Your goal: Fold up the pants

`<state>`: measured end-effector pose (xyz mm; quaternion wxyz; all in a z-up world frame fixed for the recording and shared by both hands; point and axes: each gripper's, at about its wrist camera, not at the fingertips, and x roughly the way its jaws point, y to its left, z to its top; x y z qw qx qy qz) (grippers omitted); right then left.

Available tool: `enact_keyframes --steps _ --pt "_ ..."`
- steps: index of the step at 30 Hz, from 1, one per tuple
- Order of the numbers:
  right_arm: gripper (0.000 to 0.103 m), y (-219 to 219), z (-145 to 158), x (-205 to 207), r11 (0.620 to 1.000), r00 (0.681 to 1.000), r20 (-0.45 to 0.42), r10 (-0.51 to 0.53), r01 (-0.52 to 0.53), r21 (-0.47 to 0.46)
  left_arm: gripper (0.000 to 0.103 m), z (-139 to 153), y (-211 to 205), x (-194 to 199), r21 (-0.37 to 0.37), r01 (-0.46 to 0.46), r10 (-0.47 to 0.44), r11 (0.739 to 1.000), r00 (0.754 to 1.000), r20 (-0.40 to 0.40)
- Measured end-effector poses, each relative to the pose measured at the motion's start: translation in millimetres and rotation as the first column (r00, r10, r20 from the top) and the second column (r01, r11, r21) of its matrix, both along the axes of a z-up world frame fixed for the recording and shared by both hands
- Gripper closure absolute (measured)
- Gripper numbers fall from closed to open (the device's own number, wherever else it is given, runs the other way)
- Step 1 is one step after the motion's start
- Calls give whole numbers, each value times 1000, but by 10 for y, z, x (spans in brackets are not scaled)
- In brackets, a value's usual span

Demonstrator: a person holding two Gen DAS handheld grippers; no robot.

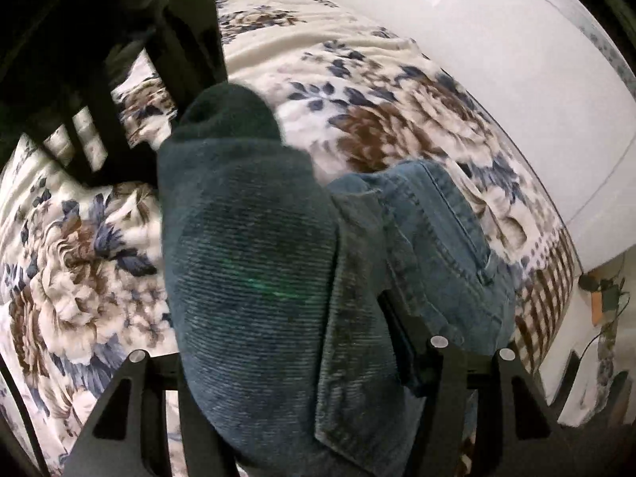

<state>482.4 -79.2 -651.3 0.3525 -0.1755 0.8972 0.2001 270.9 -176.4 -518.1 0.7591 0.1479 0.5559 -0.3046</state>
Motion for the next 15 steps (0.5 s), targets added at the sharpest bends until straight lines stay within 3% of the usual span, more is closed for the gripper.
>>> enact_keyframes --steps 1,3,6,8,9,10,11,13,15 --pt "102 -93 61 108 999 998 68 5 -2 -32 46 1 -10 -29 8 7 -7 1000 1000 9" --pt "102 -354 170 369 994 985 156 -74 85 -67 46 2 -11 -68 4 4 -4 1000 1000 10" --pt "98 -499 313 445 972 968 82 -236 234 28 46 20 11 -21 -12 -16 15 1000 1000 -8" --pt "65 -358 308 249 961 966 -26 -257 259 97 46 27 25 29 -27 -33 32 999 999 -21" --pt "24 -297 283 141 961 965 -71 -251 258 99 46 25 18 30 -21 -29 29 999 999 -16" --pt "17 -225 250 28 969 971 -93 -221 229 94 46 19 5 18 -11 -19 19 1000 1000 -7" --pt "19 -137 209 -124 985 986 -87 -139 147 90 46 15 -4 1 -4 -10 10 1000 1000 0" --pt "89 -96 148 -306 999 1000 -7 -15 15 36 46 2 -14 -46 13 10 -10 1000 1000 12" --pt "90 -227 115 -340 996 996 17 -92 92 7 46 -48 -16 -96 30 32 -32 999 999 10"
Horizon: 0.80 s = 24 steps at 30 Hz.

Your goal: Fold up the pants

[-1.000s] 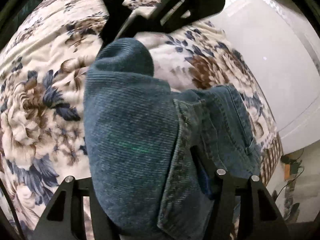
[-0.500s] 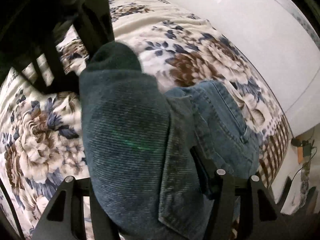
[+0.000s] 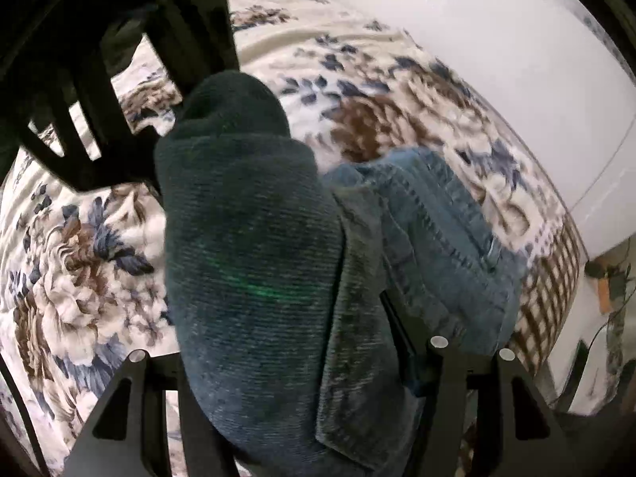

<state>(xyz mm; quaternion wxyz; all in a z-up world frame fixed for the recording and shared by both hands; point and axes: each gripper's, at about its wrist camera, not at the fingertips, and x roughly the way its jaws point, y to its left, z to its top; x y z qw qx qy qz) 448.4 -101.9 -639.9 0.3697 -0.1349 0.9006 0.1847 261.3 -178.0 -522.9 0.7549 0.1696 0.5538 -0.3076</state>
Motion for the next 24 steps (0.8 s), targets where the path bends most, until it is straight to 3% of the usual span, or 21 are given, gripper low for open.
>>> enact_keyframes --steps 2,4,7,9,11,12,13,14,15,16,17,18,19,21,23,24 --pt "95 -282 61 141 982 981 57 -185 187 -25 46 -19 21 -21 1 1 -1 1000 1000 12" --pt "97 -585 119 255 931 929 75 -361 364 -27 46 -15 45 6 -14 -12 13 1000 1000 8" --pt "102 -909 214 411 906 899 154 -409 421 -51 46 -26 42 9 -14 -19 19 1000 1000 -1" --pt "102 -1096 275 478 851 845 131 -519 525 -16 46 -36 64 3 -16 -28 27 999 1000 -9" --pt "95 -1021 332 478 830 831 47 -555 548 102 46 -43 88 17 -22 -39 39 999 999 -22" --pt "73 -942 360 438 822 830 8 -558 552 141 46 -46 104 35 -27 -50 50 998 998 -34" --pt "33 -861 392 400 835 847 -13 -532 527 158 47 -46 109 46 -28 -55 54 998 998 -37" --pt "19 -744 416 338 870 884 -13 -468 463 170 47 -48 106 45 -25 -55 54 998 998 -35" --pt "16 -632 426 262 902 915 -4 -402 397 168 46 -49 99 39 -22 -54 53 998 998 -34" --pt "36 -533 399 159 930 939 8 -343 338 147 46 -48 92 30 -20 -50 49 999 998 -32" --pt "68 -511 380 72 938 944 33 -329 323 125 46 -48 97 20 -21 -46 46 999 999 -29" --pt "90 -526 353 29 935 938 43 -343 337 107 46 -59 109 20 -23 -47 46 999 998 -35" --pt "92 -580 335 30 923 924 58 -377 370 102 46 -82 128 20 -23 -48 47 999 998 -44" --pt "94 -775 289 76 860 857 75 -509 502 96 46 -122 201 19 -28 -56 55 998 998 -37" --pt "96 -968 186 80 746 750 21 -661 655 119 46 -171 287 62 -51 -79 76 996 995 -63" --pt "96 -1058 121 53 672 678 -5 -735 729 129 46 -196 329 83 -66 -90 85 994 994 -73"
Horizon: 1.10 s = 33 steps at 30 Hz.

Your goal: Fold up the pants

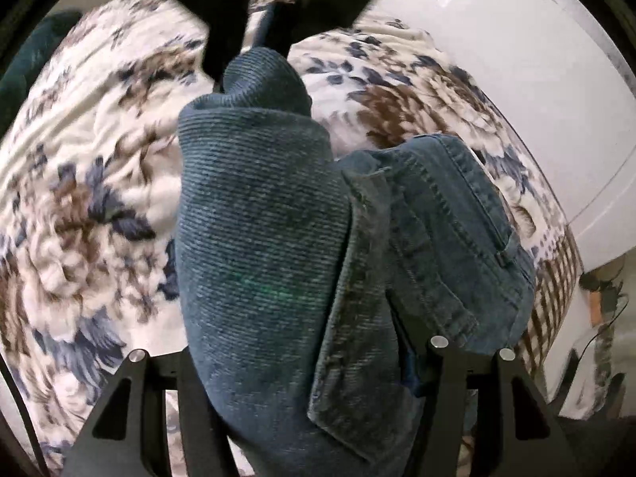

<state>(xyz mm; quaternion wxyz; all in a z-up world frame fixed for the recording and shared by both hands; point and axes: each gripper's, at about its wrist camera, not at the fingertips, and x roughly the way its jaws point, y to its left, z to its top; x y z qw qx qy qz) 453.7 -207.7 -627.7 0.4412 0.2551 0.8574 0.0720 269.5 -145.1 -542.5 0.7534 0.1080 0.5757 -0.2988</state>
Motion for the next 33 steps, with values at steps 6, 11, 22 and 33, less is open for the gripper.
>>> enact_keyframes --steps 6,11,22,33 --pt "96 41 -327 -166 973 983 -31 -180 182 144 44 -316 485 192 -157 -192 158 969 965 -210" --pt "23 506 -98 7 983 977 186 109 -133 124 36 -823 1093 313 -230 -530 355 816 773 -525" --pt "75 1272 -320 -142 898 857 330 396 -437 56 33 -700 1229 232 -200 -607 418 769 715 -560" --pt "86 425 -607 -170 976 985 103 -135 115 183 31 -629 1248 241 -208 -552 390 807 763 -515"
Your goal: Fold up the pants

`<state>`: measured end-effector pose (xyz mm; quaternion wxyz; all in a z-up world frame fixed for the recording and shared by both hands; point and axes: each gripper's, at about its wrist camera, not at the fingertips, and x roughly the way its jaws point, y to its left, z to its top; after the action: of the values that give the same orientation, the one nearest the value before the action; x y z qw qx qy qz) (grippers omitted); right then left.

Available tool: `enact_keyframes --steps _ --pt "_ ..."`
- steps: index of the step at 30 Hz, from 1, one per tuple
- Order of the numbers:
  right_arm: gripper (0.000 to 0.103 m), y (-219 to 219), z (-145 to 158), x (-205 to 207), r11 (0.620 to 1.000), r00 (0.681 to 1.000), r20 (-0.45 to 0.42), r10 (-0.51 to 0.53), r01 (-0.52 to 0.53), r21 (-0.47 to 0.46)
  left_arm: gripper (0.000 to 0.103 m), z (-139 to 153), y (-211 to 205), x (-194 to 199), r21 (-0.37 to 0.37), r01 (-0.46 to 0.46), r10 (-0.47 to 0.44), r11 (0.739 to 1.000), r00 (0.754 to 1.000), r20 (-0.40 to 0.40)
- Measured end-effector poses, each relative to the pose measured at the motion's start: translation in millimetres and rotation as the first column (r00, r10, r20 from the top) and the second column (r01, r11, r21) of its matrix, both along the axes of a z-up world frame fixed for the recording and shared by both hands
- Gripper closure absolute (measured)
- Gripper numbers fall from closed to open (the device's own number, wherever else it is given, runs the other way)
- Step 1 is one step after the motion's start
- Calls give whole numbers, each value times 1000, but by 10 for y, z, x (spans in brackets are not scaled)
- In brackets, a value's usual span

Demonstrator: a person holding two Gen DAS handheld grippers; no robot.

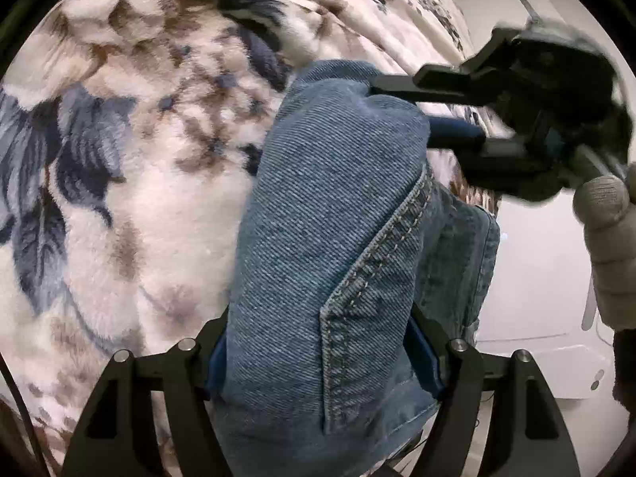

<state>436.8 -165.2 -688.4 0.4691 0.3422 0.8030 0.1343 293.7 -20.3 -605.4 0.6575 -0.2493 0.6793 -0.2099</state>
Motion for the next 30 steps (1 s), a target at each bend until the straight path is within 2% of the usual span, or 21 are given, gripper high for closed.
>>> enact_keyframes --steps 2,3,4,5,6,8,10,11,12,13,14,16,17,18,19,20,21,24,27,29,30 --pt "81 282 236 135 981 974 131 183 -172 -93 31 23 -15 26 18 3 -3 1000 1000 1" --pt "67 415 336 194 963 950 177 258 -240 -120 31 33 -22 25 25 2 -2 1000 1000 0" --pt "41 571 415 249 938 917 211 339 -312 -151 31 39 -50 27 34 2 -2 999 1000 1" --pt "31 730 484 301 910 880 243 408 -371 -185 31 52 -45 22 45 4 -4 999 1000 5" --pt "26 857 526 333 887 848 268 458 -412 -211 31 73 -40 18 61 6 -7 998 1000 13" --pt "26 1147 546 366 806 754 290 589 -526 -271 31 120 -36 18 86 10 -13 996 999 30" --pt "28 1393 375 292 681 638 241 732 -662 -313 30 150 -67 16 109 16 -21 994 999 46" --pt "32 1391 307 251 635 602 209 770 -698 -329 30 149 -66 10 115 19 -25 993 998 51" --pt "52 1444 186 188 568 544 177 821 -739 -363 30 143 -69 9 120 21 -28 993 998 55" --pt "62 1437 122 131 505 484 161 860 -763 -403 30 126 -69 9 125 22 -29 992 998 56" --pt "65 1434 66 104 499 477 159 864 -772 -395 30 95 -77 3 127 26 -32 992 998 51" --pt "69 1313 22 207 603 599 127 791 -728 -327 29 64 -67 -3 119 27 -34 992 998 51" --pt "70 1149 -4 306 700 704 95 704 -664 -263 27 64 -64 -2 116 26 -32 993 998 51" --pt "75 1023 -34 376 771 778 72 624 -599 -216 27 62 -54 1 115 25 -32 993 998 52" --pt "81 850 -89 436 850 857 32 515 -505 -152 26 61 -51 -4 117 26 -33 993 998 54" --pt "93 651 -180 476 920 924 -20 383 -383 -80 26 53 -45 -4 116 27 -34 993 998 55" --pt "96 444 -283 484 972 969 -85 233 -235 -20 25 36 -32 4 108 23 -29 994 998 52" --pt "99 136 -498 395 999 985 -174 11 -5 34 25 14 15 13 93 13 -17 996 999 39" --pt "99 -9 -673 232 976 945 -285 -161 195 94 25 42 75 26 93 17 -20 996 999 42" --pt "98 -56 -719 213 962 933 -307 -187 237 137 25 35 70 41 74 7 -9 997 1000 29" --pt "98 -72 -715 242 965 941 -293 -171 220 143 25 40 101 50 64 -2 1 998 1000 24"
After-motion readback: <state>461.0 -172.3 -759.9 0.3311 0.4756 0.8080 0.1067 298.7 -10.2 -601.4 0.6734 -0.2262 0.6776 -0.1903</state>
